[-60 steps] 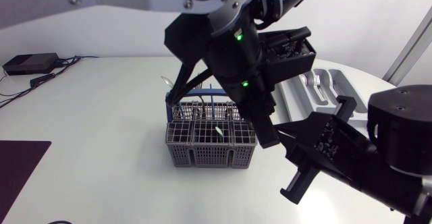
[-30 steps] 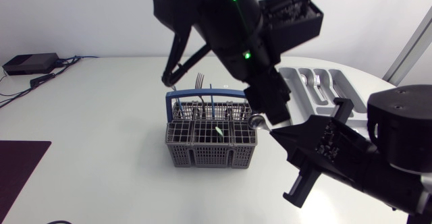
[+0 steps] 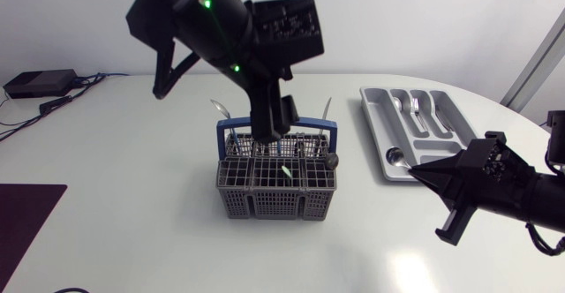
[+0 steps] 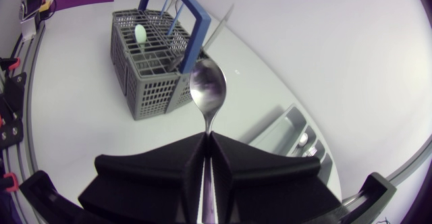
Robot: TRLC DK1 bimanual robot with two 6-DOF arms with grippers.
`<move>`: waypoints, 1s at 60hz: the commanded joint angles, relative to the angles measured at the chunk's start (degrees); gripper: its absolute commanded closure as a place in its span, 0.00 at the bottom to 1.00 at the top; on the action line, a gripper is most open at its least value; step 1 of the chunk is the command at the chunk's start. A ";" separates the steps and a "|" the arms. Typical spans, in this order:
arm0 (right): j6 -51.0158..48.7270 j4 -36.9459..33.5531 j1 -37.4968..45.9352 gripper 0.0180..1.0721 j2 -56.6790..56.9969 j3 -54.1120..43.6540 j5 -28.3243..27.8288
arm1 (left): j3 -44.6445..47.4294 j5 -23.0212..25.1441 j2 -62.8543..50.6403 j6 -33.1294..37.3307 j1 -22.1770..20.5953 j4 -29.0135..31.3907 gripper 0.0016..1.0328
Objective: Unload the cutlery basket into the drawer organizer.
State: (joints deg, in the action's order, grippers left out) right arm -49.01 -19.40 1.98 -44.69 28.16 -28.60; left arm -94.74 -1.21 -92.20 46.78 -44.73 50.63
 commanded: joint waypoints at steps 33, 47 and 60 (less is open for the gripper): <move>-36.15 -9.25 24.83 0.88 -42.85 22.02 -10.78 | 16.69 1.83 1.94 24.32 2.10 -7.30 0.07; -39.67 -10.75 24.56 0.83 -44.87 20.62 -8.14 | 16.60 1.83 2.73 24.49 1.93 -7.30 0.07; -47.58 -14.09 25.80 0.43 -47.77 22.11 -2.43 | 17.13 1.83 3.52 23.79 1.40 -7.74 0.07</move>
State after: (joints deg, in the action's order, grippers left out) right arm -91.31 -32.25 27.22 -91.79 49.52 -32.21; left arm -79.37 0.03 -90.76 69.28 -43.03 43.38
